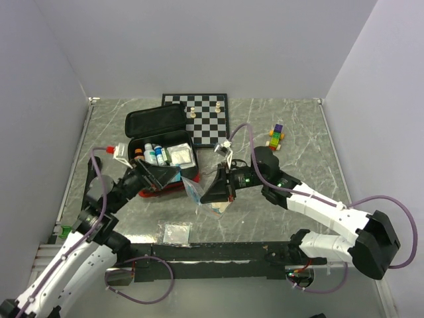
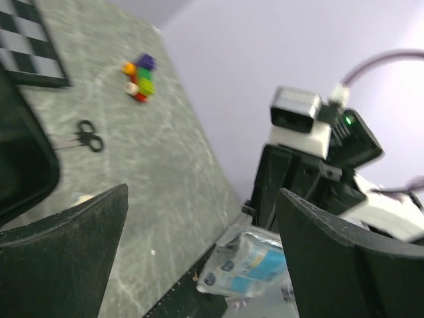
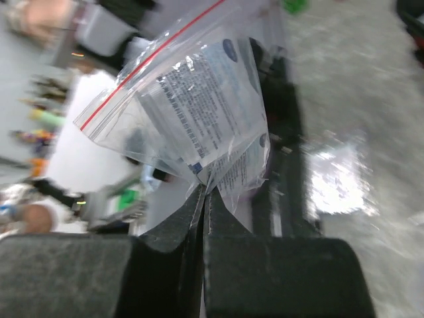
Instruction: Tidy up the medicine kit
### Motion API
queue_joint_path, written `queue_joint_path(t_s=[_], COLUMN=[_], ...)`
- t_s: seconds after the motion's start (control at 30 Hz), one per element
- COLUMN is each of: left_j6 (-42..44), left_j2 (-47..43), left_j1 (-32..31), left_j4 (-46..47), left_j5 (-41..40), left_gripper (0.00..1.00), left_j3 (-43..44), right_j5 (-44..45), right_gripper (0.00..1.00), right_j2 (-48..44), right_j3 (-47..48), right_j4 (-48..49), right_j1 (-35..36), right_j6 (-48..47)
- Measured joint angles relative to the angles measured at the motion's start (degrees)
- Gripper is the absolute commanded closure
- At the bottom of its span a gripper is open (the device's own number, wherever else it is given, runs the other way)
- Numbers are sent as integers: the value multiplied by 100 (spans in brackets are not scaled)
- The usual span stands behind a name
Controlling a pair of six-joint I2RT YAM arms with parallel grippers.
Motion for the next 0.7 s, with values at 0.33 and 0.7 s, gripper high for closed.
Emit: queue_joint_path(t_s=[0.33,0.7], left_j6=[-63,-195], left_j2=[-173,129], left_j1=[0,-2], left_j4=[1526,2758], left_j5=[1132,1845], left_gripper=[1,14], left_j3=[-439,-850], right_j5=[-1119,-1300], right_gripper=[100,100], right_j2=[828,1613], right_j3=[-695,-684], right_j4=[4894,6087], right_j1=[-540,-581], right_j6=[3403,5217])
